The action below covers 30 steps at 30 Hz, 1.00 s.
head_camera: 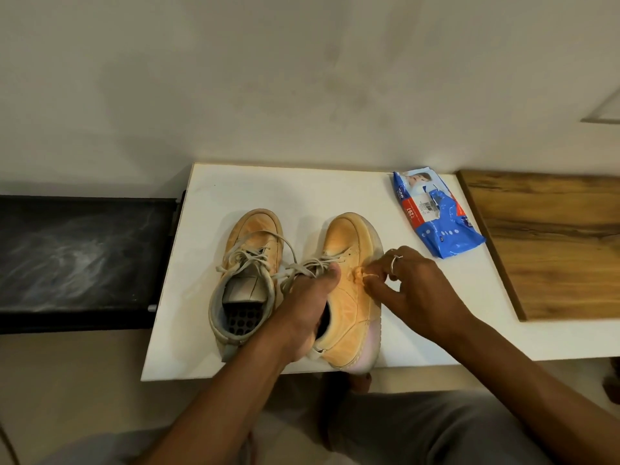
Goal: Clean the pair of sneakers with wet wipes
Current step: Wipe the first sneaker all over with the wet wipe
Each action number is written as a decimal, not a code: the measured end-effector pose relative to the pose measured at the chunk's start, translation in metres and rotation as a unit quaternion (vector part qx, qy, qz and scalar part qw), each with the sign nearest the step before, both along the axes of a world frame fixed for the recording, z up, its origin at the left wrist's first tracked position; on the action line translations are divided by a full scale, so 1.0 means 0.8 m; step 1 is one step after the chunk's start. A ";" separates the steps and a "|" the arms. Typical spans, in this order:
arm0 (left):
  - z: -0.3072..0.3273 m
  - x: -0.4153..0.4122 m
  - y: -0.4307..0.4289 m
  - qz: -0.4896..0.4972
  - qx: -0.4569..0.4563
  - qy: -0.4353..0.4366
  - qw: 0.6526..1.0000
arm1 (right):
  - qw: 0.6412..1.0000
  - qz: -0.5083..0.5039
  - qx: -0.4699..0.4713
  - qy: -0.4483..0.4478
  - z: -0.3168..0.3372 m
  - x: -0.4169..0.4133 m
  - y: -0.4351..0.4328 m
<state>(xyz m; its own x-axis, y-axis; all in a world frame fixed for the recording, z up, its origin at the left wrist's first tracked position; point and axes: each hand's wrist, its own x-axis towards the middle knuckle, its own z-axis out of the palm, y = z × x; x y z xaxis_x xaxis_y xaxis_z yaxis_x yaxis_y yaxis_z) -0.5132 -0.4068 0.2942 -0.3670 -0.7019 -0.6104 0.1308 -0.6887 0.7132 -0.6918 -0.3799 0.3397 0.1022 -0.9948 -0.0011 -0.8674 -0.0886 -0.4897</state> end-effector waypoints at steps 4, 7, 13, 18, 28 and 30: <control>0.003 0.004 -0.002 -0.004 0.021 0.028 0.999 | 0.994 0.017 0.064 -0.084 0.000 0.010 0.025; 0.006 0.001 -0.002 -0.005 0.014 0.022 1.000 | 0.998 -0.038 0.017 -0.039 -0.006 0.009 0.012; 0.007 0.006 -0.001 0.005 0.025 0.037 0.999 | 0.990 0.032 0.057 -0.128 -0.001 0.026 0.028; 0.010 0.003 0.000 0.001 0.022 0.042 0.999 | 0.996 -0.002 0.000 -0.094 -0.005 0.020 0.019; 0.007 0.004 -0.001 0.008 0.028 0.039 0.999 | 0.992 0.059 -0.040 -0.108 -0.004 0.024 0.029; 0.011 0.005 -0.001 0.011 0.031 0.046 0.998 | 0.986 0.119 -0.044 -0.108 -0.003 0.030 0.037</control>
<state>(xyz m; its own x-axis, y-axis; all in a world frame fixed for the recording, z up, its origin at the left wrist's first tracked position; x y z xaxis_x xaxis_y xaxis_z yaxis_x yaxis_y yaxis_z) -0.5091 -0.4076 0.3030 -0.4090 -0.6727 -0.6165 0.2098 -0.7269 0.6540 -0.6679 -0.3500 0.3370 0.3204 -0.9381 0.1313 -0.6940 -0.3268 -0.6415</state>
